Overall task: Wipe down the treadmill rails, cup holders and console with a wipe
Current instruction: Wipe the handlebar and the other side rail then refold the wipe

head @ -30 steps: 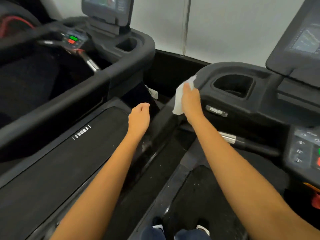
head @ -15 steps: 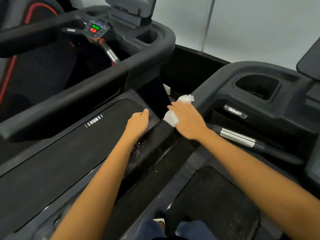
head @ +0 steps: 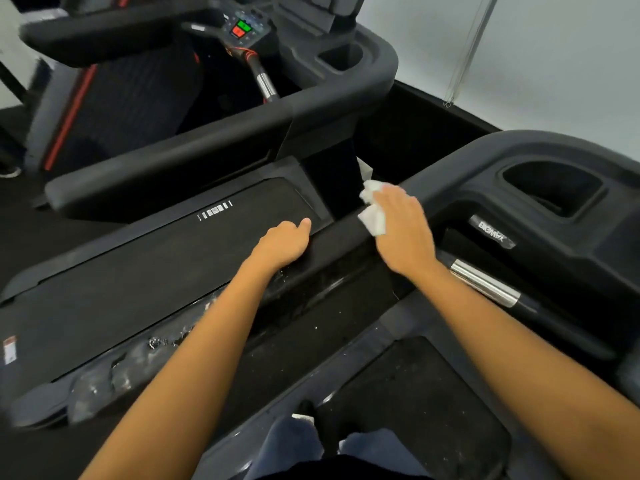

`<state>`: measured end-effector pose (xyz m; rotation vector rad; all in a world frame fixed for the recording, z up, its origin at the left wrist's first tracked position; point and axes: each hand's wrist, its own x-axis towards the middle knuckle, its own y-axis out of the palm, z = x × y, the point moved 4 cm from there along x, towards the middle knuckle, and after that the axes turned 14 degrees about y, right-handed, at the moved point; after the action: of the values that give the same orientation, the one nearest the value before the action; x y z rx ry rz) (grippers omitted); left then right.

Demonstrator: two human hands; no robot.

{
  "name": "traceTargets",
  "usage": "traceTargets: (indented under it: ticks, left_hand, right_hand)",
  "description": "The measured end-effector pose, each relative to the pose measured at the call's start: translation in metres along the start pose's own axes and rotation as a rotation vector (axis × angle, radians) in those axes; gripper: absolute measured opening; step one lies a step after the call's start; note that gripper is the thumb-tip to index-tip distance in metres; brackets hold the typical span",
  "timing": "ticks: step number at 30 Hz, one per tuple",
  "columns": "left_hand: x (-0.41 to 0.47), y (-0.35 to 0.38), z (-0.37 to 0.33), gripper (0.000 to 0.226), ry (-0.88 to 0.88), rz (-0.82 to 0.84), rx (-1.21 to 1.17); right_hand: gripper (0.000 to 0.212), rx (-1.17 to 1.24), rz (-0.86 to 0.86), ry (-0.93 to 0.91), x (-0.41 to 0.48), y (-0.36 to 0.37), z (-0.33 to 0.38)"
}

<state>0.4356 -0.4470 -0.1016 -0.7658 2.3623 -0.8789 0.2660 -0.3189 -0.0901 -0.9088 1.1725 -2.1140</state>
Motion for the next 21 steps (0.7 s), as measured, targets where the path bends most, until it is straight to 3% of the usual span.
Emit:
traceTargets:
  ticks: [3, 6, 10, 11, 14, 17, 19, 21]
  left_hand:
    - [-0.008, 0.004, 0.0, 0.054, 0.02, 0.001, 0.09]
    - [-0.012, 0.007, 0.0, 0.056, 0.02, -0.044, 0.168]
    - [-0.011, 0.007, 0.003, 0.053, 0.035, -0.031, 0.122]
    - [-0.011, 0.006, 0.004, 0.052, 0.027, -0.023, 0.098]
    - [-0.013, 0.005, 0.005, 0.054, 0.017, -0.031, 0.088]
    - [-0.015, 0.006, 0.001, 0.054, 0.045, -0.045, 0.176]
    - [-0.015, 0.007, 0.0, 0.053, 0.044, -0.053, 0.216]
    - [-0.013, 0.007, 0.0, 0.052, 0.031, -0.055, 0.211]
  right_hand:
    - [0.063, 0.179, -0.129, 0.502, 0.0, 0.01, -0.021]
    - [0.073, 0.584, -0.051, 0.893, -0.047, 0.043, 0.037]
    - [0.07, 0.896, 0.166, 0.833, -0.112, 0.059, 0.117]
    - [0.065, 0.916, 0.152, 0.862, -0.106, 0.055, 0.11]
    - [0.061, 0.987, 0.025, 1.184, -0.048, 0.036, 0.061]
    - [0.072, 0.846, 0.038, 1.255, -0.012, 0.026, 0.036]
    - [0.073, 0.837, 0.026, 1.2, -0.027, 0.023, 0.051]
    - [0.073, 0.838, 0.139, 1.024, -0.057, 0.034, 0.077]
